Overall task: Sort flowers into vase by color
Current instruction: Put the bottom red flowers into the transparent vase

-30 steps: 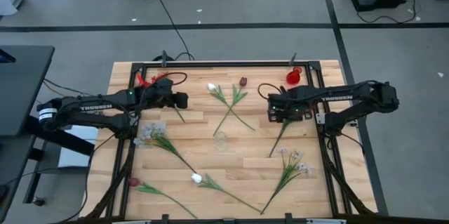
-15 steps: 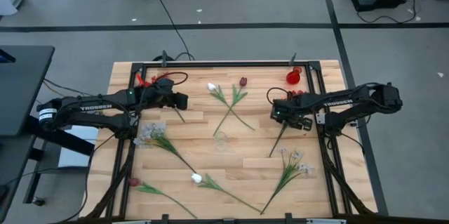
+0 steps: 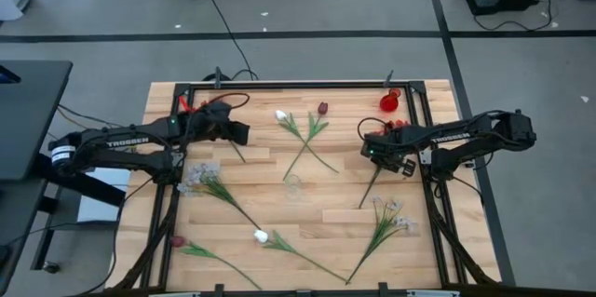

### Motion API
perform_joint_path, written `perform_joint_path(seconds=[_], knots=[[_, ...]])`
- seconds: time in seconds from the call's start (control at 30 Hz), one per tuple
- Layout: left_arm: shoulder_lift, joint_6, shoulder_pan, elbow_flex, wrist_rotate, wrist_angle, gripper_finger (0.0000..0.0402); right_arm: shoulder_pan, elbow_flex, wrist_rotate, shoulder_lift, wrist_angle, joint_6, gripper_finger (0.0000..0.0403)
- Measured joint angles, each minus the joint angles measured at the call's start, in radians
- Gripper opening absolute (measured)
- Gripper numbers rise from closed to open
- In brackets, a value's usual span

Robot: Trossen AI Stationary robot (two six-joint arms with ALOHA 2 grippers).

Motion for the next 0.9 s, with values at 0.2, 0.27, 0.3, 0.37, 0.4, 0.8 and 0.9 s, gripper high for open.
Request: perform_joint_path(seconds=[0.2, 0.27, 0.3, 0.37, 0.4, 0.8, 0.9], knots=[[0.000, 0.069, 0.060, 0.000, 0.088, 0.148, 0.0160, 0.047, 0.014, 0.020, -0.001, -0.002, -0.014, 0.0025], [0.000, 0.068, 0.079, 0.000, 0.120, 0.197, 0.0160, 0.073, 0.032, 0.029, -0.007, -0.001, -0.011, 0.0017], [0.000, 0.064, 0.085, 0.000, 0.128, 0.216, 0.0160, 0.086, 0.050, 0.034, -0.014, 0.003, -0.010, 0.0018], [0.000, 0.063, 0.094, 0.000, 0.135, 0.236, 0.0160, 0.110, 0.086, 0.054, -0.031, -0.005, -0.011, 0.0025], [0.000, 0.064, 0.095, 0.000, 0.135, 0.237, 0.0160, 0.123, 0.102, 0.075, -0.035, -0.021, -0.010, 0.0028], [0.000, 0.078, 0.091, 0.000, 0.162, 0.240, 0.0160, 0.231, 0.318, 0.432, -0.081, -0.063, -0.269, 0.0020], [0.000, 0.121, 0.091, 0.000, 0.178, 0.268, 0.0160, 0.236, 0.351, 0.514, -0.082, 0.049, -0.494, 0.0025]])
